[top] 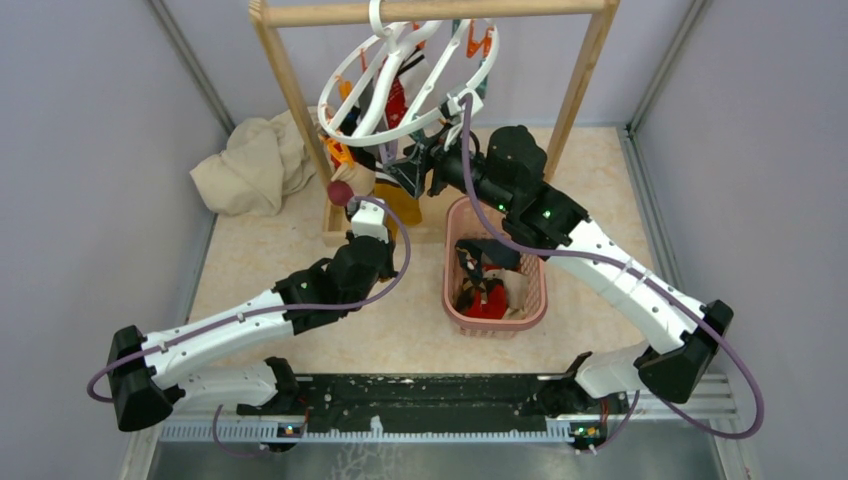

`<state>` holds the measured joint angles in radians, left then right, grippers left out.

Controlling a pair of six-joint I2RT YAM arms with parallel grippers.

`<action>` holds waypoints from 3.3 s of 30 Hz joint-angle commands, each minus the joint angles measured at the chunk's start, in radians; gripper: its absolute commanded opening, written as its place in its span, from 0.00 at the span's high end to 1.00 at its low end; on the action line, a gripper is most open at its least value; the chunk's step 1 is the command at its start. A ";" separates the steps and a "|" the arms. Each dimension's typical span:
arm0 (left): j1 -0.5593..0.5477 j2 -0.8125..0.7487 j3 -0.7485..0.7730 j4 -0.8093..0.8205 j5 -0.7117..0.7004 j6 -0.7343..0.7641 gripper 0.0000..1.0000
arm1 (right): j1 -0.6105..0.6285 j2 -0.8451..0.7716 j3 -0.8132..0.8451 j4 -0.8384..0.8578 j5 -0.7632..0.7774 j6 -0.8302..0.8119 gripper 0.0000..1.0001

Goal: Remove the socks clipped to the hanger
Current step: Remove the sock from the hanger.

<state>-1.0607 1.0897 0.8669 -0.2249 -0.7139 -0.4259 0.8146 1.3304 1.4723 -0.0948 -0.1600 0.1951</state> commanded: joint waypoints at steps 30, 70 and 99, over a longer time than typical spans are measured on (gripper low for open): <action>-0.007 0.044 0.004 0.033 0.056 -0.005 1.00 | -0.003 0.091 0.125 0.130 0.055 0.075 0.47; -0.007 0.059 -0.001 0.040 0.077 -0.020 1.00 | -0.003 0.072 0.121 0.159 0.063 0.082 1.00; -0.008 0.059 0.001 0.039 0.082 -0.023 1.00 | -0.003 0.027 0.061 0.226 0.042 0.060 0.58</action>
<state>-1.0607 1.1400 0.8665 -0.1844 -0.6437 -0.4347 0.8154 1.3945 1.5108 0.0376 -0.1230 0.2737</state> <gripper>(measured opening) 0.016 0.458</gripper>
